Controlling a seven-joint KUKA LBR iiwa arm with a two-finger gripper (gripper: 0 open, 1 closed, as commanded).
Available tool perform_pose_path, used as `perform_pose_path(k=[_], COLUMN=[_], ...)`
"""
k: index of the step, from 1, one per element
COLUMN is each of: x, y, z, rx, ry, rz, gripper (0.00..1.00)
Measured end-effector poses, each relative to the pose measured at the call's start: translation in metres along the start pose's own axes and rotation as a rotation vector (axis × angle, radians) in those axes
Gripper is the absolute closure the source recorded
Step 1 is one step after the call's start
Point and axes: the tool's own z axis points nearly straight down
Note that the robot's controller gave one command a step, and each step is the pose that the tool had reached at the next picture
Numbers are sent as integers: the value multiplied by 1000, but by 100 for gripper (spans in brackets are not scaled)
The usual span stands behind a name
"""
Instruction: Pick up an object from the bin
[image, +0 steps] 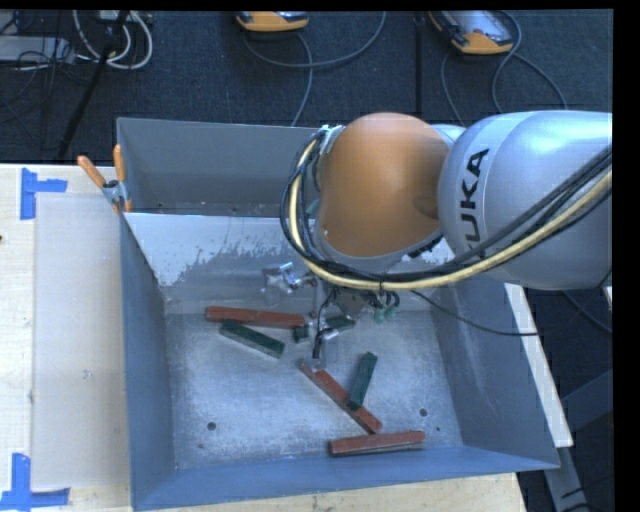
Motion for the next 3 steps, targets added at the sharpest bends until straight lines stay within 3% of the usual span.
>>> perform_pose_path(k=[1, 2, 3], x=[-31, -23, -11], y=[-43, -55, -82], z=[152, 39, 152], rx=[-1, 3, -2], ry=[-2, -8, 4], rz=[-64, 32, 55], gripper=[0, 0, 0])
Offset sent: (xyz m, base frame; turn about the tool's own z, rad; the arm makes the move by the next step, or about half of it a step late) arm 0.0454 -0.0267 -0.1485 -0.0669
